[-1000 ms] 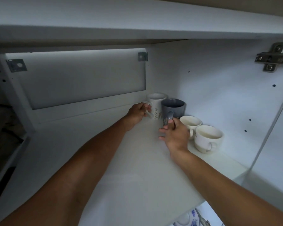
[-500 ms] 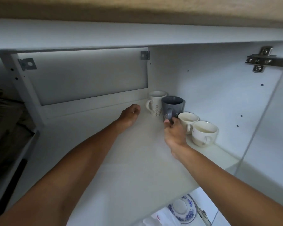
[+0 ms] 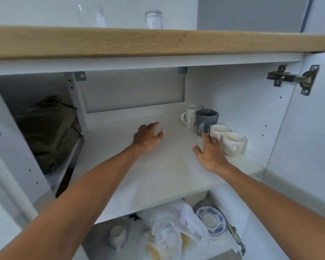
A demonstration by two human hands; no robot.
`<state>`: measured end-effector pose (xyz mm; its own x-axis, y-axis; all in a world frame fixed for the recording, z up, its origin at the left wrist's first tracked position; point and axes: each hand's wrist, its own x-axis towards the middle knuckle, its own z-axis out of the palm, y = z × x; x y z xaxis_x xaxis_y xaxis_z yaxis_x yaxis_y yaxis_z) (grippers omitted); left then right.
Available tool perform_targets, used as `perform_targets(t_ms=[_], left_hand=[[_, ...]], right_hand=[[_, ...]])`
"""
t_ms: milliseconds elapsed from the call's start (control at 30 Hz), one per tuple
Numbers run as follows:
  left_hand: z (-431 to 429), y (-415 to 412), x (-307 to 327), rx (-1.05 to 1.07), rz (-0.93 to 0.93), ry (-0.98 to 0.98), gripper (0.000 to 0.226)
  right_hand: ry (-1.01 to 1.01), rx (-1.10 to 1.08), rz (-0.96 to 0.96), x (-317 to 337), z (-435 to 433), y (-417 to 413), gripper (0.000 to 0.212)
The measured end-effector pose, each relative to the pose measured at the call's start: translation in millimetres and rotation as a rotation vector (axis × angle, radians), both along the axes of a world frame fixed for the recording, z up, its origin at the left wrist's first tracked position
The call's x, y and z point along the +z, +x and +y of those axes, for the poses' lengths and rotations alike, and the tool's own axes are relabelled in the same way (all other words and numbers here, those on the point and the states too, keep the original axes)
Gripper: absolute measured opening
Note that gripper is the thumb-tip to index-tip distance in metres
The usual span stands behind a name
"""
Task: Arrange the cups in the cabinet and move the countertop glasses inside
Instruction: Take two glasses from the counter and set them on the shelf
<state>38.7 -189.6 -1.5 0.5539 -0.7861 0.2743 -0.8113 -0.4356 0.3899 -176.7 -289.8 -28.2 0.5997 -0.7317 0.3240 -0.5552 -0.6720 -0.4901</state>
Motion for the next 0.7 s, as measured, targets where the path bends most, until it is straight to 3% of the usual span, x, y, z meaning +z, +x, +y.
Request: perform_targets(t_ms=[133,400,700], left_hand=[[20.6,-10.1,-2.4,0.032,-0.109,0.105,0.064],[79.2,-64.6,0.7,0.022,-0.143,0.334,0.072],[205.5,-173.8,93.1,0.003,0.063,0.513,0.073]], right_hand=[[-0.097,0.004,0.228,-1.3,5.6,-10.8,0.080],[-0.128,0.057,0.551,28.2,49.7,-51.3,0.096],[0.032,0.140,0.689,137.4,157.2,-137.4,0.098]])
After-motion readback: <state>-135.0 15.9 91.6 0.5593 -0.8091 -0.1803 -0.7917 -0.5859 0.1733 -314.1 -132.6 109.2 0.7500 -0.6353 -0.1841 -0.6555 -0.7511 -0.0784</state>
